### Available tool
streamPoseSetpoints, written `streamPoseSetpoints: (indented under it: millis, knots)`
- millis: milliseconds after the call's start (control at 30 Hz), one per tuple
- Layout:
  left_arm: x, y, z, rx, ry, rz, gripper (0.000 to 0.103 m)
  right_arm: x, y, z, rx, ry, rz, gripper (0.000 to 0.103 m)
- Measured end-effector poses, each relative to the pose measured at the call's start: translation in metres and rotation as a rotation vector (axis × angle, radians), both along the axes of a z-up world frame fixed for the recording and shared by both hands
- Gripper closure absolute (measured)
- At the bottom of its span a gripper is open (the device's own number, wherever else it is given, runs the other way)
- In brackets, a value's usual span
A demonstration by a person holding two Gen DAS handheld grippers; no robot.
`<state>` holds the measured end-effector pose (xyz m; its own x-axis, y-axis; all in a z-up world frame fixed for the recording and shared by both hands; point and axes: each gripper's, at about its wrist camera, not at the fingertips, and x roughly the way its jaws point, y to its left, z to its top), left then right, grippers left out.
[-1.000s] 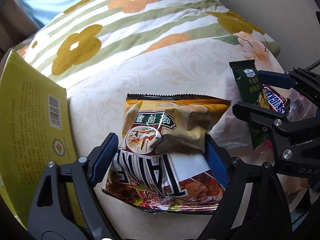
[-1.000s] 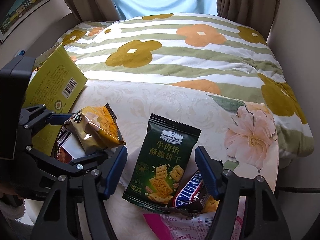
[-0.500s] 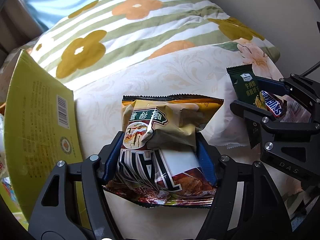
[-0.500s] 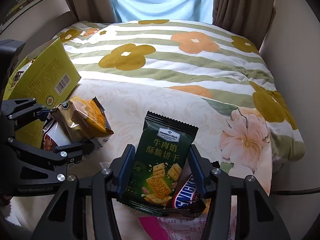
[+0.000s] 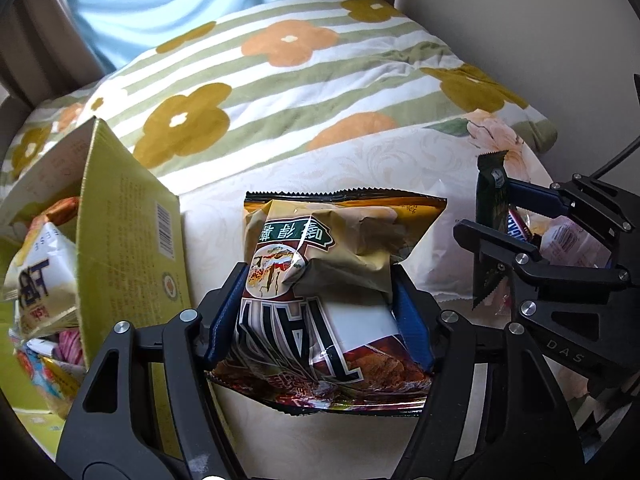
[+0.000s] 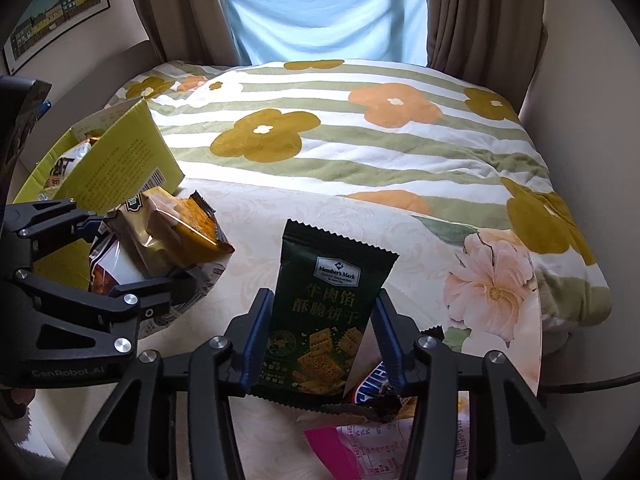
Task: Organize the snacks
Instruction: 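Carry both held snacks over the yellow box and open both tools to drop them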
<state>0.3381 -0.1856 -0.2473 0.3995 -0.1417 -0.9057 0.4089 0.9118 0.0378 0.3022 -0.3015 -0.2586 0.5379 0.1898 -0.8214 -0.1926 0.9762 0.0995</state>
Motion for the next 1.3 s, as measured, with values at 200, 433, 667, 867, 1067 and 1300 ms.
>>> streamPoseSetpoints:
  millis: [200,433,667,867,1067,1300]
  knots:
    - [-0.014,0.003,0.034,-0.016,-0.070,0.031,0.037,-0.010,-0.001,0.026,0.022,-0.062,0.010,0.059]
    - [-0.036,0.019,0.084,-0.055,-0.162,0.104,0.037,-0.022,0.002,0.064,0.040,-0.141,0.053,0.059]
    - [-0.053,0.066,0.140,-0.089,-0.245,0.235,0.037,-0.026,0.017,0.107,0.077,-0.199,0.128,0.059]
    - [-0.057,0.127,0.159,-0.106,-0.285,0.319,0.037,-0.025,0.051,0.139,0.090,-0.249,0.185,0.059]
    - [-0.054,0.197,0.157,-0.082,-0.280,0.375,0.037,-0.022,0.110,0.149,0.108,-0.261,0.233,0.059]
    - [-0.043,0.285,0.139,-0.079,-0.236,0.399,0.037,-0.012,0.189,0.146,0.137,-0.232,0.251,0.059]
